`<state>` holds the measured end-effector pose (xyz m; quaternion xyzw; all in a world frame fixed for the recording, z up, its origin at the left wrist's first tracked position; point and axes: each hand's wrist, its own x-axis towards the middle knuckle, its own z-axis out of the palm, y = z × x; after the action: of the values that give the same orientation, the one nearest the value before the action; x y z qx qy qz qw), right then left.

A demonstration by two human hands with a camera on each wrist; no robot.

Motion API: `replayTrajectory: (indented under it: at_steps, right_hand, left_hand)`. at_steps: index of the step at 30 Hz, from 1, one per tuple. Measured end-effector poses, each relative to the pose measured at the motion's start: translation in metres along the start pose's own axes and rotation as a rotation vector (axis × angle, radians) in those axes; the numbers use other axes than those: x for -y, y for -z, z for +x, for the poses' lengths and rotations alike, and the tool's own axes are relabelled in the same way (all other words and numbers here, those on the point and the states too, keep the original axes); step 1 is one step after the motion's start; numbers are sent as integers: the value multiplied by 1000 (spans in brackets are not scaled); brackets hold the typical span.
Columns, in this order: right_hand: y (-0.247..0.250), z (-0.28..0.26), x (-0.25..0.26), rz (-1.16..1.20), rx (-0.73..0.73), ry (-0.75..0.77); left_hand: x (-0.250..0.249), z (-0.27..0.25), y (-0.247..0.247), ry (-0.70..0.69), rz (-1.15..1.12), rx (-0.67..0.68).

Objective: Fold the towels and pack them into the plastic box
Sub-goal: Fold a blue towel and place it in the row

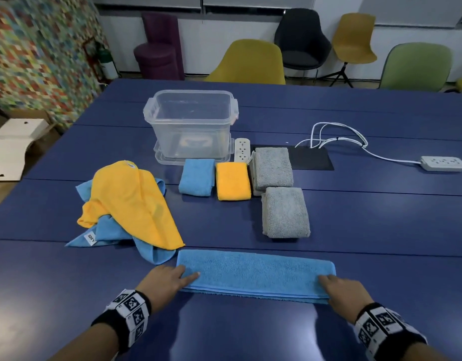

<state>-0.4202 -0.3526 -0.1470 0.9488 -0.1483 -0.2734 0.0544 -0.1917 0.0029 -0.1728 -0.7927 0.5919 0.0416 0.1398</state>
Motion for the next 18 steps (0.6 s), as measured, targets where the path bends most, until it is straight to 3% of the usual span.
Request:
replayTrajectory:
  at_steps: [3,6,7,11,14,15,18]
  right_hand:
    - [9,-5,2,3,-73,-3]
    - [6,-8,4,-1,20,-34]
    - [0,-7,1,2,-14,-12]
    - [15,-11,5,120,-275,45]
    - [26,2,41,218,-507,102]
    - [30,10,61,205,-524,129]
    - [15,42,111,193,-348,139]
  left_hand:
    - [0,-2,1,20,17,0]
    - [-4,-6,-4,22,-23,60]
    - [-7,-9,0,32,-42,45]
    - [-20,-3,15,122,-147,-308]
    - [-46,40,31,180,-198,-425]
    - [-60,58,34,175,-234,-373]
    - [-101,100,35,244,-338,-136]
